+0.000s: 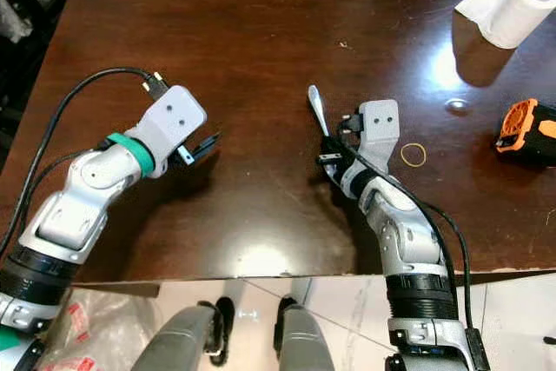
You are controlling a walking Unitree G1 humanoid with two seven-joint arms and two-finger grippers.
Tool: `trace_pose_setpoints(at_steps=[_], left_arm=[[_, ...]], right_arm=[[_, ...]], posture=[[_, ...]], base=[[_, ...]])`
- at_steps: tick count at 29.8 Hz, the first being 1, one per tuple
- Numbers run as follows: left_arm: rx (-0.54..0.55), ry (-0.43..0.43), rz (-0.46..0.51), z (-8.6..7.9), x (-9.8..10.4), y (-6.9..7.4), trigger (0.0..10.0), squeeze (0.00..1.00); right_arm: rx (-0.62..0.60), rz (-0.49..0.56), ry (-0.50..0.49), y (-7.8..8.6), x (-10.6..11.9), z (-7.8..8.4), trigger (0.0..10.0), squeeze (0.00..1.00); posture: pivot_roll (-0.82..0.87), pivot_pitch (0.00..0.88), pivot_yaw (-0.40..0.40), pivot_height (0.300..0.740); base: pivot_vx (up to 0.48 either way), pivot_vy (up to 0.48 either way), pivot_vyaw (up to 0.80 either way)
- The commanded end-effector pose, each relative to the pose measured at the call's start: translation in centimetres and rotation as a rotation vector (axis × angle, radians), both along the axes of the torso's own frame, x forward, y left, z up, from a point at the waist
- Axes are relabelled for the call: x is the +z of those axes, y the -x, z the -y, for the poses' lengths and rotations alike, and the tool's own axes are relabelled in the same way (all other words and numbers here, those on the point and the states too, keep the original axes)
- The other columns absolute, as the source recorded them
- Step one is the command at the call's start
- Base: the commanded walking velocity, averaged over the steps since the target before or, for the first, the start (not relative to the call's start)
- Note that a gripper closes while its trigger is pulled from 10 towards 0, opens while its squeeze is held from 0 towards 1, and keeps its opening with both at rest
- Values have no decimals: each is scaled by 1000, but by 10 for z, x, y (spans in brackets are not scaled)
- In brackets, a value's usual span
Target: Setting the table
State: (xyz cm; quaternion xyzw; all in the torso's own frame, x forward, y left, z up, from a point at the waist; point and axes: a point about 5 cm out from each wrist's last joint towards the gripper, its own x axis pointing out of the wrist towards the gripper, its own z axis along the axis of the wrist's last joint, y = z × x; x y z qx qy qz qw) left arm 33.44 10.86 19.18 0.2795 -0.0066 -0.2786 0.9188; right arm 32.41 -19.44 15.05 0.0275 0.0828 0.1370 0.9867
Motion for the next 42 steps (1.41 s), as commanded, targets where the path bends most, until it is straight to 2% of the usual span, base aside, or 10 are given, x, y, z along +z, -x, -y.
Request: trace_pose_setpoints(at_steps=[1,4,5,9,16,28,29,30,31,42], left_arm=[[13,28,-77,-7,-4,-1,10000,0],[-2,46,-120,-9,-6,1,10000,0],[-51,69,-183,-11,-6,6,10000,0],[-175,71,-260,-25,1,16,10000,0],[-274,-12,-233,-47,20,19,10000,0],[-393,-56,-176,-32,27,28,10000,0],[-409,-56,-178,-30,27,31,10000,0],[-409,-56,-178,-30,27,31,10000,0],[-419,-54,-179,-27,27,33,10000,0],[-436,-32,-175,-20,25,34,10000,0]], right_arm=[[-4,-59,23,6,-11,0,10000,0],[-13,-73,30,6,-12,2,10000,0],[-18,-76,35,6,-12,3,10000,0],[-23,-76,41,5,-12,5,10000,0],[-32,-77,47,4,-14,6,10000,0],[-47,-74,49,3,-13,8,10000,39],[-47,-71,50,3,-12,8,10000,129],[-47,-71,50,3,-12,8,10000,129],[-40,-66,55,4,-11,7,10000,1000],[-31,-28,76,8,-1,7,10000,1000]], posture=[[63,196,98,740],[63,196,98,740],[64,195,98,740],[70,183,103,740],[85,166,101,740],[76,153,99,740],[73,152,98,740],[73,152,98,740],[70,151,97,740],[61,148,92,740]], base=[[0,0,0],[0,0,0],[0,0,0],[0,0,0],[0,0,0],[0,0,0],[0,0,0],[0,0,0],[0,0,0],[0,0,0]])
